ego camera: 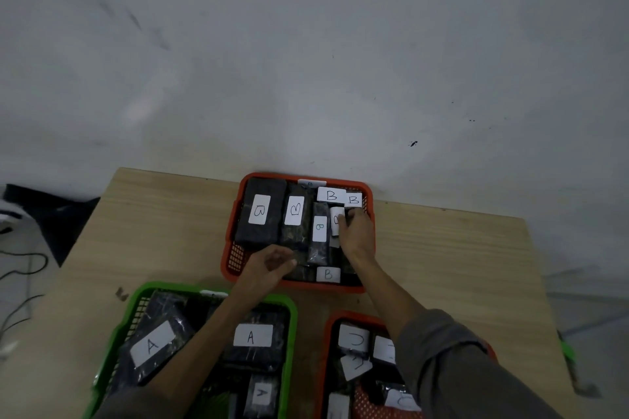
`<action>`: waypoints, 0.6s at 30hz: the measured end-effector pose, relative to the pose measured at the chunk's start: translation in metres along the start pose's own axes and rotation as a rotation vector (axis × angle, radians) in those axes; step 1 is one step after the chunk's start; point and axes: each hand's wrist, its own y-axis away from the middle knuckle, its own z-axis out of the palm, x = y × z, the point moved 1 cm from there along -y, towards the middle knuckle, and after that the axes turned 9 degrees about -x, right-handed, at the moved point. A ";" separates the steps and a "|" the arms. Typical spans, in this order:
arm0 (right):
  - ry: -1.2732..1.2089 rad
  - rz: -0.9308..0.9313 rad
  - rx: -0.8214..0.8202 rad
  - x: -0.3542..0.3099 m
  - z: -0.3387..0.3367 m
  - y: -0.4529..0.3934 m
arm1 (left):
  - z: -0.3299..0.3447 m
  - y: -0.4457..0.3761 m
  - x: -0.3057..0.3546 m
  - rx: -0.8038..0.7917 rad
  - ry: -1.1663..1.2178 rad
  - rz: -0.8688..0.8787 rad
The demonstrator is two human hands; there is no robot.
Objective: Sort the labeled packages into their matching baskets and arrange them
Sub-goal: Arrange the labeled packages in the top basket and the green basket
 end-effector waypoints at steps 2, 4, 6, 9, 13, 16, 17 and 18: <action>0.009 -0.030 0.006 -0.002 -0.001 0.011 | -0.005 0.008 -0.001 0.018 -0.008 -0.008; 0.030 -0.052 0.004 -0.005 0.001 0.024 | -0.011 0.019 -0.002 0.036 -0.007 0.000; 0.013 -0.094 -0.034 -0.010 0.005 0.039 | -0.019 0.033 -0.005 0.071 -0.023 0.020; 0.000 -0.185 -0.130 -0.017 0.017 0.066 | -0.030 0.056 -0.014 0.133 -0.120 0.037; 0.060 -0.256 -0.226 -0.020 0.042 0.107 | -0.042 0.086 -0.037 0.043 -0.333 -0.011; 0.134 -0.270 -0.299 -0.015 0.064 0.142 | -0.051 0.107 -0.056 -0.035 -0.468 -0.053; 0.154 -0.275 -0.336 -0.012 0.072 0.154 | -0.053 0.114 -0.062 -0.053 -0.534 -0.042; 0.172 -0.280 -0.380 -0.009 0.080 0.167 | -0.054 0.120 -0.068 -0.068 -0.622 -0.022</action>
